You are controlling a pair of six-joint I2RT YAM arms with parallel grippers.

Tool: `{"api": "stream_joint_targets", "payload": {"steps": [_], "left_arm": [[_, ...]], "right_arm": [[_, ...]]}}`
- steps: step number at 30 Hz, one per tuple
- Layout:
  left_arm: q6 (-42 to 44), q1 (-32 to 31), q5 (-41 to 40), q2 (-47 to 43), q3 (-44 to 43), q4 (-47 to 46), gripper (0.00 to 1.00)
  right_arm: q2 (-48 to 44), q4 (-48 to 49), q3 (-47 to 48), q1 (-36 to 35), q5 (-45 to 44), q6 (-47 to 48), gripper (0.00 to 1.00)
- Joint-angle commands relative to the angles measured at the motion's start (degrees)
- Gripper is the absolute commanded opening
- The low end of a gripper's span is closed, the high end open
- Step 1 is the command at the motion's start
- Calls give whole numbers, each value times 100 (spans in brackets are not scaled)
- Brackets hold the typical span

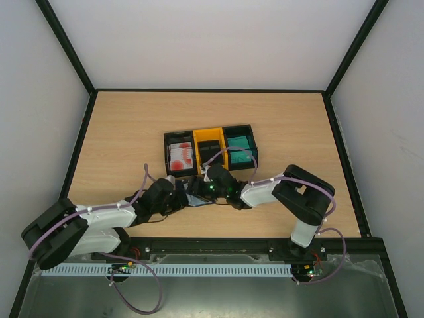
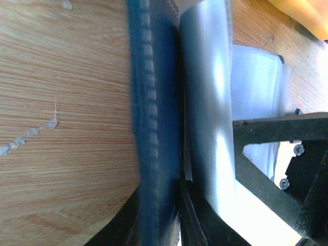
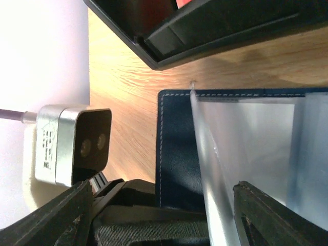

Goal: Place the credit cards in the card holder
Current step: Open the card holder at the center of the board.

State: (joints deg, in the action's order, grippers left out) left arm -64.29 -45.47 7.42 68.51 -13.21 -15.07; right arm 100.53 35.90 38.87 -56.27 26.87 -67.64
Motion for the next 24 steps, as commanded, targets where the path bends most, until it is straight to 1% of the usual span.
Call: {"api": "stream_joint_targets", "payload": {"steps": [1,5,8,11,16,22,24], "left_arm": [[117,-23,-133,-66,91,233,23],[127,-14,-285,-429,96,630,41],[82,-10,-366,-742,132,897,45],[-65,-6,-430,-1113,256,1048,45],[-232,38,-767,-1910,349,1597,39],[-121,315,-743,-2860,209,2016,38],[-25,468,-679,-2964,86,2153,38]], "right_arm": [[164,506,-69,55,46,-172,73],[324,471,-79,68,67,-307,74],[468,356,18,74,128,-361,75],[641,325,139,80,230,-439,76],[744,265,206,76,246,-466,77],[556,296,209,75,247,-323,77],[412,287,200,79,233,-230,77]]}}
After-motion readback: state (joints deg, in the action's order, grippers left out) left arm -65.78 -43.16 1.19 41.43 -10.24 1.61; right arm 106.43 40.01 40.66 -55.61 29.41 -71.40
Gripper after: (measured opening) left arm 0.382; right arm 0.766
